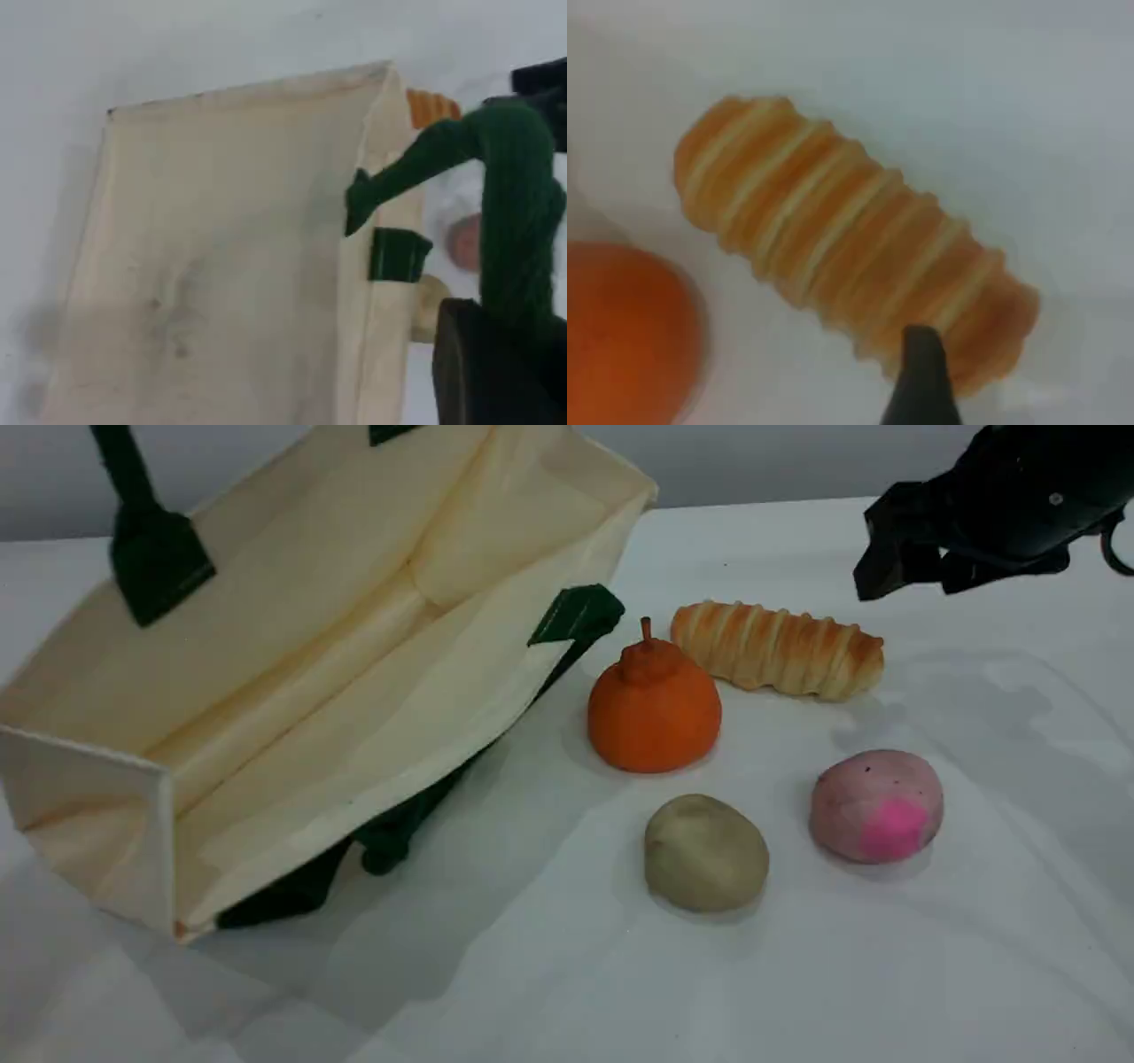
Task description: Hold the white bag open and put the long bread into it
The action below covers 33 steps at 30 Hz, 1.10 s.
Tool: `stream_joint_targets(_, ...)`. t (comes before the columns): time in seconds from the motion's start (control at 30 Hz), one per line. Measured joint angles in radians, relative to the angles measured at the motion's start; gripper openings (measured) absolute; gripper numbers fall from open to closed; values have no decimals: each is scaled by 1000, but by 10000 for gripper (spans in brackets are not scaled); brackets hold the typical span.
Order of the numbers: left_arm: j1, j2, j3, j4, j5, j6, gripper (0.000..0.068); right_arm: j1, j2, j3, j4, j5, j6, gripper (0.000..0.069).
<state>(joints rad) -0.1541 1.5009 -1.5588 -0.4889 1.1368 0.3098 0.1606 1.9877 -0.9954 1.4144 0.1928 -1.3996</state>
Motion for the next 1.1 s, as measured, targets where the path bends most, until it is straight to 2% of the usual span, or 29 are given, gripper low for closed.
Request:
stream_joint_targets(0.13, -22, -5, 0, -16, 7, 1, 88, 0, 17, -10, 0, 29, 0, 492)
stream_joint_targets(0.27, -49, -6, 0, 20, 7, 2, 88, 0, 27, -26, 1, 49, 3, 492)
stream_joint_targets(1.1, -52, -7, 1, 17, 10, 3, 88, 0, 214, -131, 39, 86, 3, 492)
